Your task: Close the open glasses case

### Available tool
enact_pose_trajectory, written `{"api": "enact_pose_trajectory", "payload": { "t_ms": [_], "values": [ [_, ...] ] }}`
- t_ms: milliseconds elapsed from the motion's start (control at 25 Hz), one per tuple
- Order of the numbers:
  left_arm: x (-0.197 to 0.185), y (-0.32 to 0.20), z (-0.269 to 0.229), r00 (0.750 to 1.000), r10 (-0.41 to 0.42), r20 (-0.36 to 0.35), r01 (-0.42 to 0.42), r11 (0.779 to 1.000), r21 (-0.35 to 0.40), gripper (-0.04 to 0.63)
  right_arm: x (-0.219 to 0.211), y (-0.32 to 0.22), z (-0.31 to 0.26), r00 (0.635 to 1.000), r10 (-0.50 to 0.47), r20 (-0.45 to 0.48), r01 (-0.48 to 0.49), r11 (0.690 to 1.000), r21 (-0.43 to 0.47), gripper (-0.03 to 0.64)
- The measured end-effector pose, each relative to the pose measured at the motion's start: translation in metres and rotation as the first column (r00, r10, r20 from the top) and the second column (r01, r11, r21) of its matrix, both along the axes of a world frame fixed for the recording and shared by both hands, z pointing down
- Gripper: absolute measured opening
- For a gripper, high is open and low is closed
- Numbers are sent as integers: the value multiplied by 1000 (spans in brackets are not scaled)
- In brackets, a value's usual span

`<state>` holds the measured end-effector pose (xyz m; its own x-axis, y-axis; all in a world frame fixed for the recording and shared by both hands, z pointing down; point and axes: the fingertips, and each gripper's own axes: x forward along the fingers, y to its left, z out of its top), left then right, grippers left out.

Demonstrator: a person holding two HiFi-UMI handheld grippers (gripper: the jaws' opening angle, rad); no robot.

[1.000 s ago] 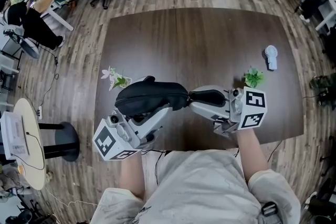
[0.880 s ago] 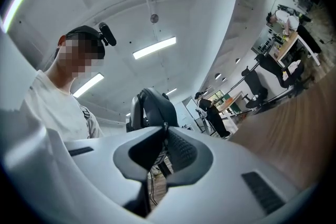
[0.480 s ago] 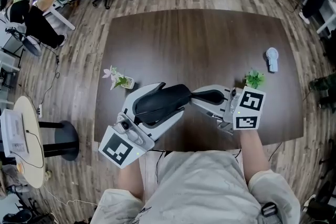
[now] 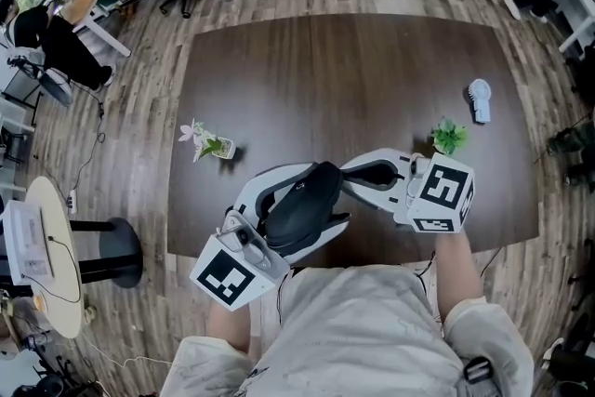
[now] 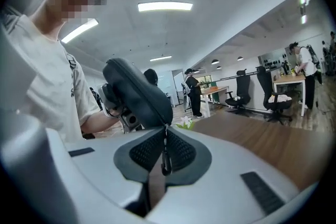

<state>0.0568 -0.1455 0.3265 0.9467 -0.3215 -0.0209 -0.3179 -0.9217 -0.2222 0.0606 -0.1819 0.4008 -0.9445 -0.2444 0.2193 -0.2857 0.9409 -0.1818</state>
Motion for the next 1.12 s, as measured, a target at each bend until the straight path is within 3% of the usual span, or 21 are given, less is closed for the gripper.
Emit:
{"api": "enact_pose_trajectory", "payload": {
  "t_ms": [240, 400, 760, 1000, 1120],
  "values": [
    [11, 8, -9, 997, 13, -71, -9, 999, 49, 275, -2, 16, -3, 995, -94, -17, 94, 996, 1, 17],
    [17, 11, -8, 998, 22, -65, -19, 998, 56, 268, -3, 23, -1, 990, -139, -18, 139, 990, 0, 17],
    [14, 7, -16, 996, 16, -90, -11, 999, 53, 256, 11, 22, -14, 975, -145, 166, 153, 988, -37, 15],
    [18, 9, -21, 994, 38, -103, -32, 997, 64, 253, 25, 23, -21, 895, -158, 418, 237, 960, -145, 14],
    [17, 12, -23, 992, 59, -115, -52, 997, 55, 252, 30, 25, -22, 831, -157, 534, 298, 936, -189, 14]
  ]
}}
